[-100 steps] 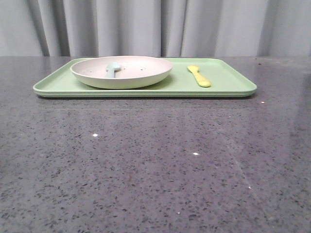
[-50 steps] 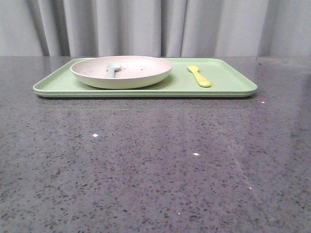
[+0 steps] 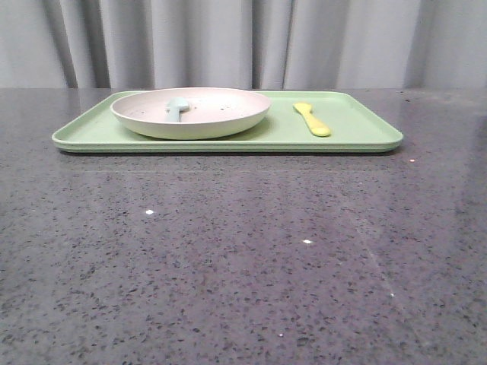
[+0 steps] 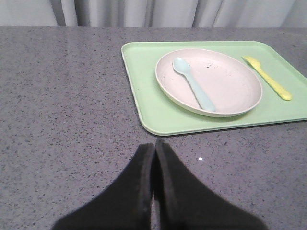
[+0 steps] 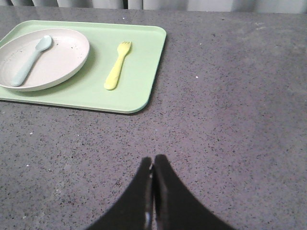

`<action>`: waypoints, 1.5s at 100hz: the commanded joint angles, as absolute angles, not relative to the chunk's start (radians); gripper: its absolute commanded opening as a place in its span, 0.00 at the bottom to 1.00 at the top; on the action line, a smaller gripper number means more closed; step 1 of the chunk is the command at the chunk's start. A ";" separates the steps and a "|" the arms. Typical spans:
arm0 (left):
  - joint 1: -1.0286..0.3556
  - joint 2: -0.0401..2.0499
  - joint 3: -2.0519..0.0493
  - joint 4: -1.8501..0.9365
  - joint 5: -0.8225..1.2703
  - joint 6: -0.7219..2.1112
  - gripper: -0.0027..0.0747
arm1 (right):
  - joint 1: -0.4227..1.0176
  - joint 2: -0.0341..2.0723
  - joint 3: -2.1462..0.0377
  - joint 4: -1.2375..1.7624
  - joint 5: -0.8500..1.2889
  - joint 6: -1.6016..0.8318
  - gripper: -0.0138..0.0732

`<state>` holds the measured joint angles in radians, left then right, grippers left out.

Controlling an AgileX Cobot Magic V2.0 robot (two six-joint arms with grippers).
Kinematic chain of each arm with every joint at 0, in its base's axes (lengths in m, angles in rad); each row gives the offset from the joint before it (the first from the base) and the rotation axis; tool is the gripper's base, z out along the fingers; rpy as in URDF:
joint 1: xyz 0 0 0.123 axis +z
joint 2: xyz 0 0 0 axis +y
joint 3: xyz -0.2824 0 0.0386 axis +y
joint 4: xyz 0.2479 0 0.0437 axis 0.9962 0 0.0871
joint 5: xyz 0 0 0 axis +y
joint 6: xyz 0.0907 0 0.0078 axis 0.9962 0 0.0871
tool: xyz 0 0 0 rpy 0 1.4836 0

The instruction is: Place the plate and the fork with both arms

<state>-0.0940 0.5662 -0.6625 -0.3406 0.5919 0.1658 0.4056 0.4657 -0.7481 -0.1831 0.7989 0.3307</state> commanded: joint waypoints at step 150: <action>0.059 -0.035 0.013 -0.170 0.035 0.096 0.01 | 0.404 0.472 -0.770 -0.207 0.735 0.324 0.08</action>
<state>0.0596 -0.0025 0.0000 -0.1689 0.0994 0.1088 0.4056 0.4640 -0.7481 -0.1846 0.8010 0.3307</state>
